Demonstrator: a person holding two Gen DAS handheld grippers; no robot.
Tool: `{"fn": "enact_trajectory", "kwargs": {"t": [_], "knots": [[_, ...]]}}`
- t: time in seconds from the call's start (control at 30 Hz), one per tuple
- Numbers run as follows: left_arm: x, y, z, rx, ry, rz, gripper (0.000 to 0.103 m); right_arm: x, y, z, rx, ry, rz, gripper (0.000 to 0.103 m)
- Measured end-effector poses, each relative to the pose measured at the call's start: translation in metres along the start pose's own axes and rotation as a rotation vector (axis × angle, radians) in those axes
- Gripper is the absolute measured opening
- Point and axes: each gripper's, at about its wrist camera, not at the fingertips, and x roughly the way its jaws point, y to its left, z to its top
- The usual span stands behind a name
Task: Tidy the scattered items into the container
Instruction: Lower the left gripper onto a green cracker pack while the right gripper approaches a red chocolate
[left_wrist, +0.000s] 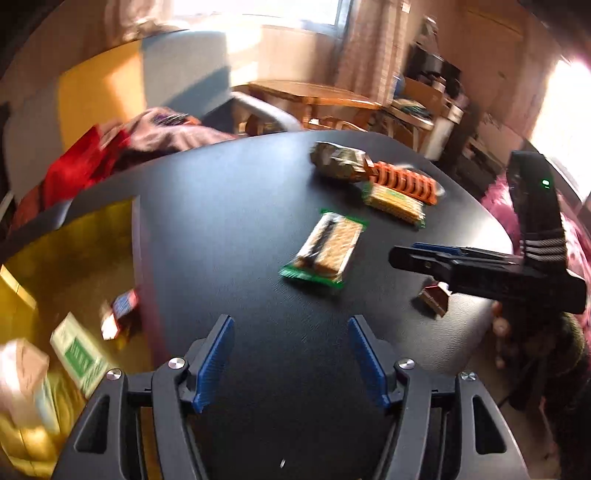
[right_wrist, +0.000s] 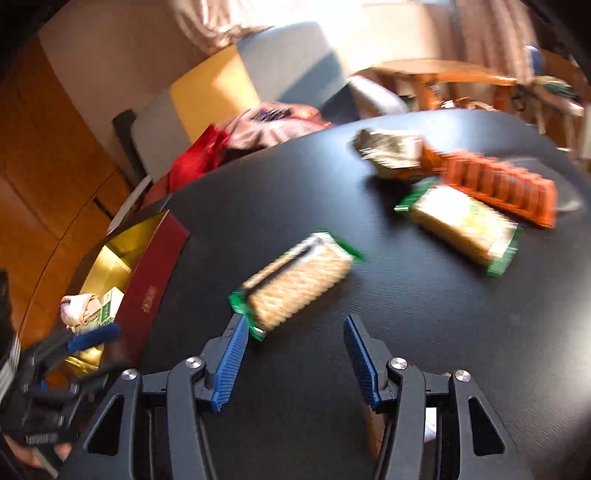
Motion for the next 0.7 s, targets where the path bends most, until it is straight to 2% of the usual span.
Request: {"fn": "enact_trajectory", "kwargs": {"t": [0.1, 0.33, 0.5, 0.7], "knots": [[0.022, -0.015, 0.025, 0.076, 0.020, -0.030, 0.065, -0.019, -0.017, -0.009, 0.050, -0.026, -0.030, 0.059], [0.069, -0.021, 0.063, 0.126, 0.089, -0.087, 0.065, -0.032, -0.045, -0.019, 0.120, -0.050, -0.075, 0.059], [0.092, -0.031, 0.071, 0.208, 0.136, -0.093, 0.066, -0.034, -0.060, -0.024, 0.169, -0.064, -0.086, 0.059], [0.118, -0.030, 0.076, 0.231, 0.179, -0.073, 0.066, -0.029, -0.076, -0.030, 0.217, -0.045, -0.091, 0.059]]}}
